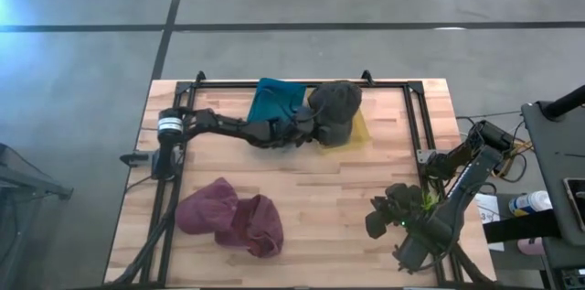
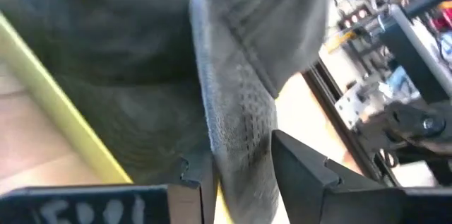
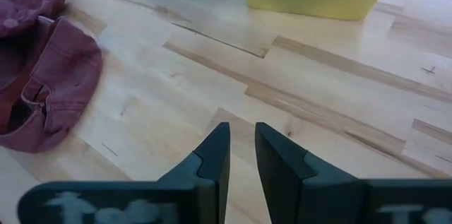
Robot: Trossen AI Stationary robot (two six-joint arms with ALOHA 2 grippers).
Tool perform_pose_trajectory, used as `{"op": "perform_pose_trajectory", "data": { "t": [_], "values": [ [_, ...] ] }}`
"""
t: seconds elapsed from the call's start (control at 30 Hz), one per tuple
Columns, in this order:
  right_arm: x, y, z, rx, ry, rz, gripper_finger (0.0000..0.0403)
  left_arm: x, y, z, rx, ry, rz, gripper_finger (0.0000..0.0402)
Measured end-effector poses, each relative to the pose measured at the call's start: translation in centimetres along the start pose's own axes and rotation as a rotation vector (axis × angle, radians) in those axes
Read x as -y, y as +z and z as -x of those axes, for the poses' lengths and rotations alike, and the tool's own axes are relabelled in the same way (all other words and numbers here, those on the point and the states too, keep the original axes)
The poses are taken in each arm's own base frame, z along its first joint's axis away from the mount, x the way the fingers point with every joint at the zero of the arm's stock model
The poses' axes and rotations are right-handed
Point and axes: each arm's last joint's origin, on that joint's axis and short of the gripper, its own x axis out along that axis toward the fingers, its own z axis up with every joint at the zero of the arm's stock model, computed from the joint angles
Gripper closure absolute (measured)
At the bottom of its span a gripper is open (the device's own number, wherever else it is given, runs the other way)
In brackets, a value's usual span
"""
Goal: Pick & Place hat
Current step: Put the gray cap into the yellow bin, then put the right pink cap into the blue bin
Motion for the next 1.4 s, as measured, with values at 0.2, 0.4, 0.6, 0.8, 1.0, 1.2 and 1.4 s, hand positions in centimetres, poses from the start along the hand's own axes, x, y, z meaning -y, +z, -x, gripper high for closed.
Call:
{"op": "perform_pose_trajectory", "data": {
  "t": [0.2, 0.4, 0.6, 0.8, 1.0, 1.2, 1.4],
  "values": [
    [0.0, 0.0, 0.0, 0.0, 0.0, 0.001, 0.0337, -0.2, 0.1, 0.1, -0.017, 0.044, -0.084, 0.0278],
    [0.0, 0.0, 0.0, 0.0, 0.0, 0.001, 0.0337, 0.0, -0.3, 0.5, -0.129, 0.012, -0.04, 0.0278],
    [0.0, 0.0, 0.0, 0.0, 0.0, 0.0, 0.0337, 1.8, 1.1, 3.0, -0.15, -0.07, -0.116, 0.0278],
    [0.0, 0.0, 0.0, -0.001, 0.0, 0.005, 0.0337, 3.3, 2.4, 8.1, -0.262, -0.084, -0.336, 0.0278],
    [-0.1, -0.1, -0.1, -0.007, 0.01, 0.005, 0.0337, 3.6, -0.3, 14.6, -0.633, -0.052, -0.509, 0.0278],
    [-1.0, -0.3, -0.5, -0.036, 0.06, 0.065, 0.0337, 3.5, -4.9, 20.6, -0.91, 0.059, -0.796, 0.0278],
    [-2.7, 0.1, -1.3, -0.056, 0.145, 0.15, 0.0337, 4.2, -8.7, 24.6, -1.01, 0.061, -0.929, 0.0278]
  ]
}}
